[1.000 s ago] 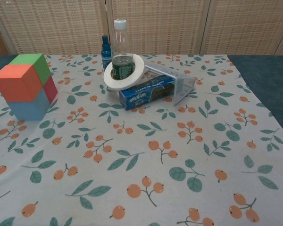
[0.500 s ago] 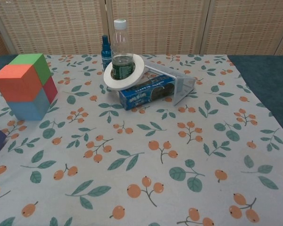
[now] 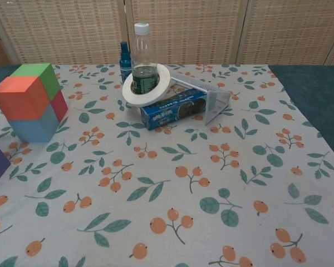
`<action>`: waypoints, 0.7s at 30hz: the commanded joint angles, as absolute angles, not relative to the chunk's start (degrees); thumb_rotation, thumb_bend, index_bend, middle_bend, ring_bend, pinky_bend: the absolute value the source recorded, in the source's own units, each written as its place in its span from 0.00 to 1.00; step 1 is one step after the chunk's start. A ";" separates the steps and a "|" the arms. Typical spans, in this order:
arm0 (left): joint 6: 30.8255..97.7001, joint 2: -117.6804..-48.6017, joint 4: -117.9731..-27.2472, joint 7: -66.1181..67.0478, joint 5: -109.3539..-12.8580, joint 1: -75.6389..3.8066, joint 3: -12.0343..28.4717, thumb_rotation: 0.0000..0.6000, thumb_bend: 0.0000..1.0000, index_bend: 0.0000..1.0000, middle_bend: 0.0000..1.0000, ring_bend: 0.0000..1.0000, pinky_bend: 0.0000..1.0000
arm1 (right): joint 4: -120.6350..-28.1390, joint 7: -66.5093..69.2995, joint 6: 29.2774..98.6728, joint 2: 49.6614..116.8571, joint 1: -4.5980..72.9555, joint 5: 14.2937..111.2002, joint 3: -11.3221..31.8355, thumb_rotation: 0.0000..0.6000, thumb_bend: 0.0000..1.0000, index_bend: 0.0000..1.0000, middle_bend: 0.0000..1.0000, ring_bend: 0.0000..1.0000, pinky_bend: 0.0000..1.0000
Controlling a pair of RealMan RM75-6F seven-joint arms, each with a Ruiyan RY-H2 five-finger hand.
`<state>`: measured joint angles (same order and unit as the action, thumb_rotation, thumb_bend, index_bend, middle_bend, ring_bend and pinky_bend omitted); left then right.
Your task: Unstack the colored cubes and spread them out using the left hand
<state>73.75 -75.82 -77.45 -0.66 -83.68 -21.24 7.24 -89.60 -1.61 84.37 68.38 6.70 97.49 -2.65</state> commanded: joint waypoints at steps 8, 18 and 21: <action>71.60 -81.06 -72.80 2.47 -85.20 -24.20 6.09 1.00 0.41 0.03 0.05 0.03 0.09 | -89.51 -1.47 84.33 68.39 6.77 97.02 -2.35 1.00 0.13 0.00 0.00 0.00 0.00; 71.68 -81.65 -73.26 3.33 -85.75 -24.51 5.12 1.00 0.41 0.08 0.15 0.29 0.10 | -89.61 -1.12 84.44 68.18 6.76 97.05 -2.36 1.00 0.13 0.00 0.00 0.00 0.00; 72.53 -81.27 -74.18 3.49 -86.41 -24.27 4.74 1.00 0.41 0.10 0.18 0.34 0.11 | -89.63 -1.07 84.48 68.21 6.74 97.07 -2.39 1.00 0.13 0.00 0.00 0.00 0.00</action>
